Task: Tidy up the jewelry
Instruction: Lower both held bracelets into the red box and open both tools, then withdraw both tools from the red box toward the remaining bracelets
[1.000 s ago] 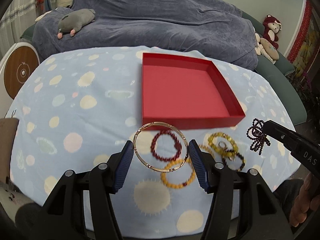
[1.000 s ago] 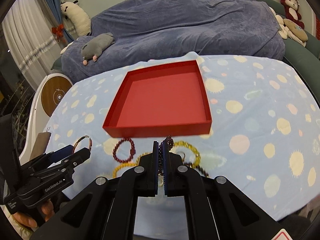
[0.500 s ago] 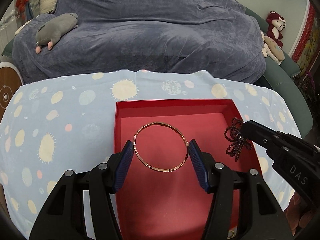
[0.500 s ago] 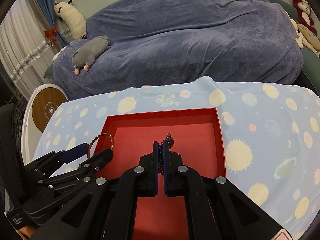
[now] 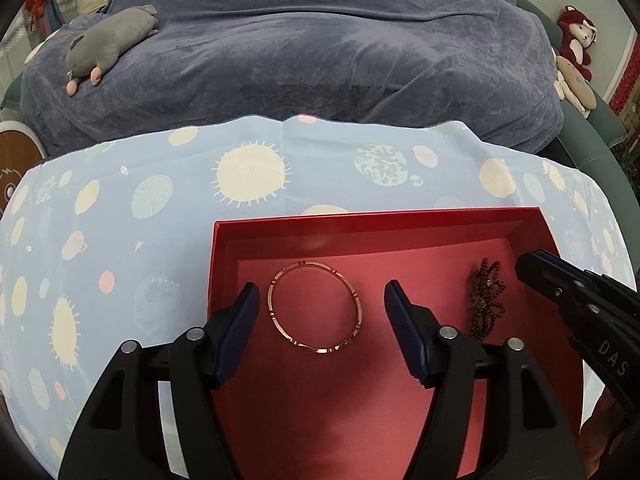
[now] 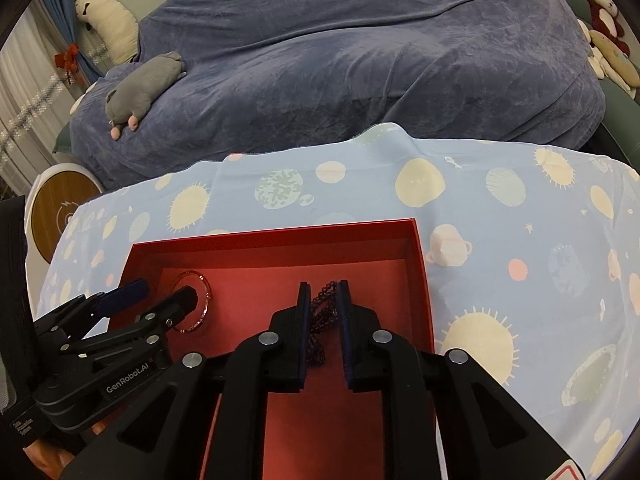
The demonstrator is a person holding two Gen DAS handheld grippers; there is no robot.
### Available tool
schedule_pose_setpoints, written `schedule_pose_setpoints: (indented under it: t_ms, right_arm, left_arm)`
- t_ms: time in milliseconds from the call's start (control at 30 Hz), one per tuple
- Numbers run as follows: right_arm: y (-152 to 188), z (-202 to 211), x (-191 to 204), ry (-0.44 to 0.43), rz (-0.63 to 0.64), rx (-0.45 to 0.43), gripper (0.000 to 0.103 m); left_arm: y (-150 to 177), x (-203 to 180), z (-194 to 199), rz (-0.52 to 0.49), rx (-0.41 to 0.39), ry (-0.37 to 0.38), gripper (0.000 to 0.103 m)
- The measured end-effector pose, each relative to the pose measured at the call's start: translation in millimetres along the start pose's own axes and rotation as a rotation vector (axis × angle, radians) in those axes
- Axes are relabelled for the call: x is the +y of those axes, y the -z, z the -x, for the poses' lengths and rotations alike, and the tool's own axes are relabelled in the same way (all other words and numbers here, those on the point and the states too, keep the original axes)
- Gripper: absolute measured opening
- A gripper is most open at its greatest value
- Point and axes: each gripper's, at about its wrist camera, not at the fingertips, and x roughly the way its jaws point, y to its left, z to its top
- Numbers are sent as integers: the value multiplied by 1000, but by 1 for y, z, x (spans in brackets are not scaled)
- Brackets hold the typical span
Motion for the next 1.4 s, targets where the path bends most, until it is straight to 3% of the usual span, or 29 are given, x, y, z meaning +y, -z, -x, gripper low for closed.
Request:
schedule_pose_setpoints:
  t_ms: [133,367,533,700,867,1167,1400]
  right_arm:
    - [3,24,3,-1,5,-38,35]
    - [17,83,11,1,20,-109,44]
    - [50,127,15,5,17,-132,47]
    - [98,160,17,34,27,-134,48]
    - [152,179,10,71,25,-114,48]
    - [239,187,-2,127,13,-36,48]
    - [283,184,-2,127,0,14,48]
  left_arm:
    - [0,-10,19,-23,-39,-23,76]
    - [12,-17,70,-23,-90,-13,77]
    - [36,-20,111,-16,-109,11,77]
    - [79,-20,148,-47,-132,-8,77]
    - [133,-9,167,-34,-107,-16,77]
    - [224,7,171,50,-23,-27,77]
    - [269,2,165,59,16,-11,77]
